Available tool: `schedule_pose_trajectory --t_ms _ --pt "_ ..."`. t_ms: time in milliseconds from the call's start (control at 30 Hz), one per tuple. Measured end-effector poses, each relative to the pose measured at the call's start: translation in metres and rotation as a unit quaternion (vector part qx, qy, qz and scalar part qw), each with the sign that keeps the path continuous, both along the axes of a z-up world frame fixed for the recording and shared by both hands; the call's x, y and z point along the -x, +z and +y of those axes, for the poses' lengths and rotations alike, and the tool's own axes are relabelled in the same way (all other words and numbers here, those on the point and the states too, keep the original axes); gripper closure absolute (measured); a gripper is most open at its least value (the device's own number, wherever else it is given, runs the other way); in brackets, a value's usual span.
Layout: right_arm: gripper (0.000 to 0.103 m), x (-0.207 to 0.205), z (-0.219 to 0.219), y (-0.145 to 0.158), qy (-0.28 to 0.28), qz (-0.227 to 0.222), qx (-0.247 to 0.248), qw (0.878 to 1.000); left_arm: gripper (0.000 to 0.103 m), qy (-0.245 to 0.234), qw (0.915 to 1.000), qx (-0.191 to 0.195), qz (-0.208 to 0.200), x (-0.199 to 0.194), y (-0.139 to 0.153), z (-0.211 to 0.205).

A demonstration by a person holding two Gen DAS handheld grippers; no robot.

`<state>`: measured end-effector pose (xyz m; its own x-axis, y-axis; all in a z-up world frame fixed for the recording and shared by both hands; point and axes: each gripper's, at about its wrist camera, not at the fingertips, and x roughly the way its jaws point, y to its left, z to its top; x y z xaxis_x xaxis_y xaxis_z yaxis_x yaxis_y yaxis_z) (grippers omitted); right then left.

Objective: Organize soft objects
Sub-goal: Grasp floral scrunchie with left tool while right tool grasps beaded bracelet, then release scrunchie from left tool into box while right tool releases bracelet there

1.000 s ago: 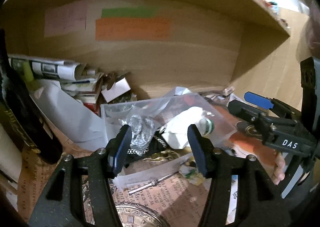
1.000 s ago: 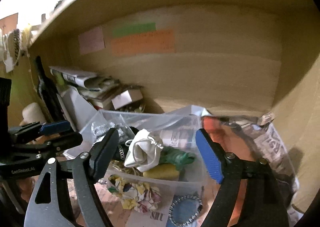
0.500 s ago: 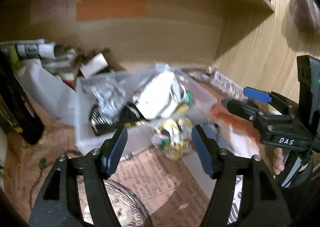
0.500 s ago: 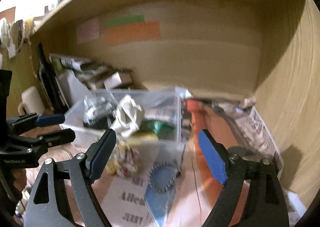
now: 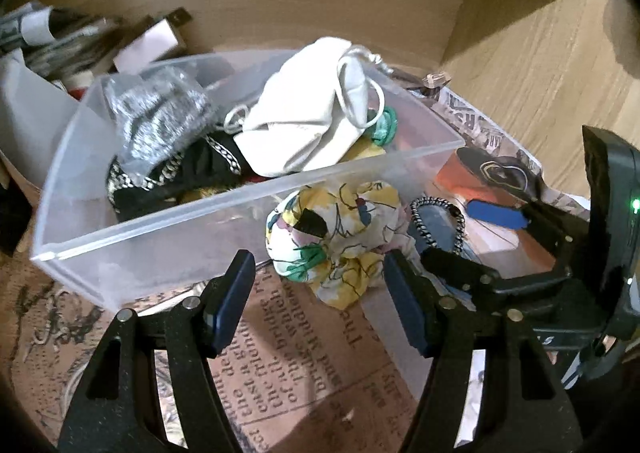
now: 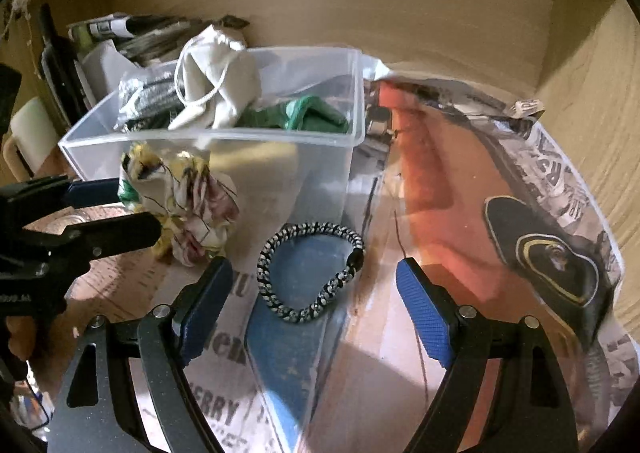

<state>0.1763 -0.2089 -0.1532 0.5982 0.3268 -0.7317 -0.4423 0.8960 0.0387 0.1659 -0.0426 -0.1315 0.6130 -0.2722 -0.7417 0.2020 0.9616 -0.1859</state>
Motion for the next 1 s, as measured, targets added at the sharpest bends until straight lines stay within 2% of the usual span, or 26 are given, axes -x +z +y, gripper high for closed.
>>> schedule_pose_trajectory --t_ms 33,167,267,333,400,533,767,1000 --pt "0.035 -0.001 0.001 -0.002 0.003 0.007 0.002 1.0 0.039 -0.001 1.0 0.002 0.002 -0.002 -0.001 0.0" --pt "0.052 0.001 0.003 -0.004 0.011 0.009 0.004 1.0 0.05 -0.008 0.9999 0.004 0.006 -0.006 -0.005 -0.004" --pt "0.062 0.002 0.003 -0.003 0.015 0.007 0.0 1.0 0.065 -0.015 0.9998 0.003 0.011 -0.008 -0.009 -0.008" --pt "0.074 0.003 0.004 -0.003 0.018 0.008 -0.002 1.0 0.076 -0.02 0.9997 0.005 0.015 -0.009 -0.012 -0.011" --pt "0.084 0.004 0.004 -0.003 0.016 0.008 -0.001 1.0 0.082 -0.024 0.9996 0.007 0.013 -0.008 -0.012 -0.012" --pt "0.085 0.007 0.0 0.005 0.01 -0.009 -0.012 1.0 0.089 -0.037 0.9993 0.001 -0.003 0.001 -0.009 -0.018" --pt "0.086 0.026 -0.004 0.02 0.001 -0.033 -0.023 0.999 0.091 -0.043 0.998 -0.001 -0.046 0.023 0.007 -0.025" --pt "0.086 0.038 -0.009 0.057 0.002 -0.087 -0.048 0.995 0.091 -0.035 0.9946 0.015 -0.096 0.037 0.039 -0.016"
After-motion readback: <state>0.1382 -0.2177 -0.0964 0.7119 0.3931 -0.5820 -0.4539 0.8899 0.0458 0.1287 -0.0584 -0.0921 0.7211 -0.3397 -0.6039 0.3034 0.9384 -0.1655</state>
